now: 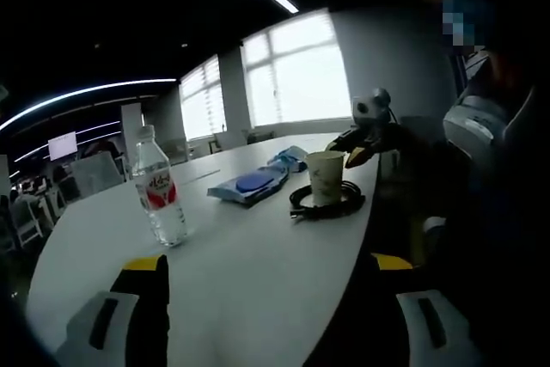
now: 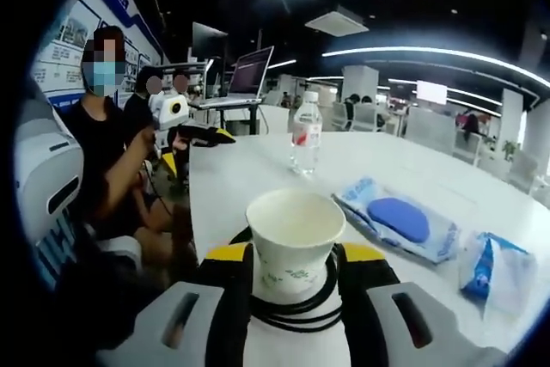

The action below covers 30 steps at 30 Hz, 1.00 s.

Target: Arrange the tabletop items into an orderly group along one side of the table until the central work area is clear of visible clutter.

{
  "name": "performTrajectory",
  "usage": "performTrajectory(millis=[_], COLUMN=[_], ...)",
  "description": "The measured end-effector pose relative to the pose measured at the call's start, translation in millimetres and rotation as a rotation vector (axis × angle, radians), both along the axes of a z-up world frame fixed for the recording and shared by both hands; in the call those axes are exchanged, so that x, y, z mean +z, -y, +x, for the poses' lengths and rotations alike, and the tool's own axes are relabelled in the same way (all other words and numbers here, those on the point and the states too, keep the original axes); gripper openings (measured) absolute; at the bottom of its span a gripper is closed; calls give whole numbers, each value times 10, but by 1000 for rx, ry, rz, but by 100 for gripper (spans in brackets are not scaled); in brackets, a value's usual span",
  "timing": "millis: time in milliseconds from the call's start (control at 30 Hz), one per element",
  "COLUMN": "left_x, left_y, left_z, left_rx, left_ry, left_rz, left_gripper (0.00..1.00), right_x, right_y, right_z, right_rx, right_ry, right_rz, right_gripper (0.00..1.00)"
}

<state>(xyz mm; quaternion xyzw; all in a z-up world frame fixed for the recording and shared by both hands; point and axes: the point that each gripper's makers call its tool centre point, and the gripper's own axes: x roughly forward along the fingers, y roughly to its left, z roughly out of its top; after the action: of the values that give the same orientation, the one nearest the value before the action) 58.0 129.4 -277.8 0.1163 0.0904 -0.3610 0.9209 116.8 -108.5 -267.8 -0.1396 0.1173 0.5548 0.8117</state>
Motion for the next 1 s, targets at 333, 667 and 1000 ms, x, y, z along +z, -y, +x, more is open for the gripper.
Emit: performTrajectory(millis=[333, 667, 1000], left_x=[0, -4, -8], left_y=[-3, 9, 2], left_z=[-19, -30, -39], left_rx=[-1, -3, -2], left_ry=[0, 0, 1], left_rz=[4, 8, 7], left_gripper=[95, 95, 95], right_x=[114, 299, 370], right_y=[53, 100, 74], right_z=[8, 96, 177], right_rx=[-5, -21, -20], right_ry=[22, 64, 86], right_rz=[1, -1, -12], right_gripper=[37, 36, 36])
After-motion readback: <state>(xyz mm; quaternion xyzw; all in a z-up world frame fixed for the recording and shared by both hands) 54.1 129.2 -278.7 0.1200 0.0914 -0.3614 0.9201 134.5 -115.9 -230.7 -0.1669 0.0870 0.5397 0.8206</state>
